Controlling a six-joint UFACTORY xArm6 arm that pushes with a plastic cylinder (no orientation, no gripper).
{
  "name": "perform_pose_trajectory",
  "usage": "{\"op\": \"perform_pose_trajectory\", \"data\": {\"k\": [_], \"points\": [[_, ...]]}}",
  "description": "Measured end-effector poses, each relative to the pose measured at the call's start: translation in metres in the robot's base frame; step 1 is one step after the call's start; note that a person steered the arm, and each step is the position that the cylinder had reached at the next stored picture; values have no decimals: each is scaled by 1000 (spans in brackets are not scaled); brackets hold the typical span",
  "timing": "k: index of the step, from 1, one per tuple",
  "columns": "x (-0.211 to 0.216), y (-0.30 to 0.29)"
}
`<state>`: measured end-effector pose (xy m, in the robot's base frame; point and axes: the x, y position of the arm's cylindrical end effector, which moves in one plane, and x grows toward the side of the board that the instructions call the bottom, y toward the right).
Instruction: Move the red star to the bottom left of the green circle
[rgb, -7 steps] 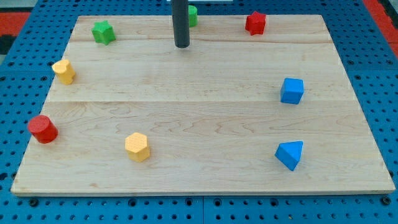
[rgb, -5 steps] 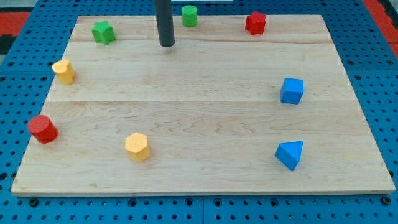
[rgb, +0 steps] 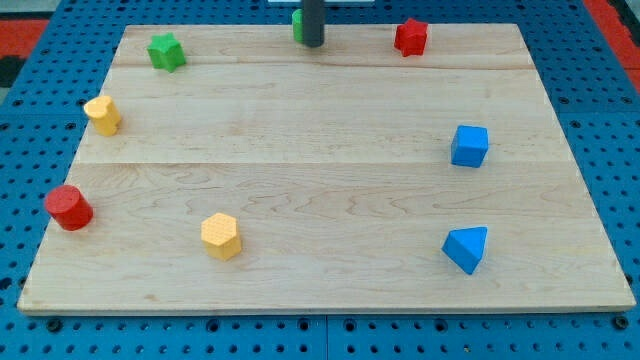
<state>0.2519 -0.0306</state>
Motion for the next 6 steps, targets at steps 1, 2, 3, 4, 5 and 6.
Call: {"op": "perform_pose_trajectory", "data": {"k": [1,2,3,4,5,6], "points": [[-20,-69],[-58,-73],[-60,-36],[-55,58],[-9,43],[55,132]]}}
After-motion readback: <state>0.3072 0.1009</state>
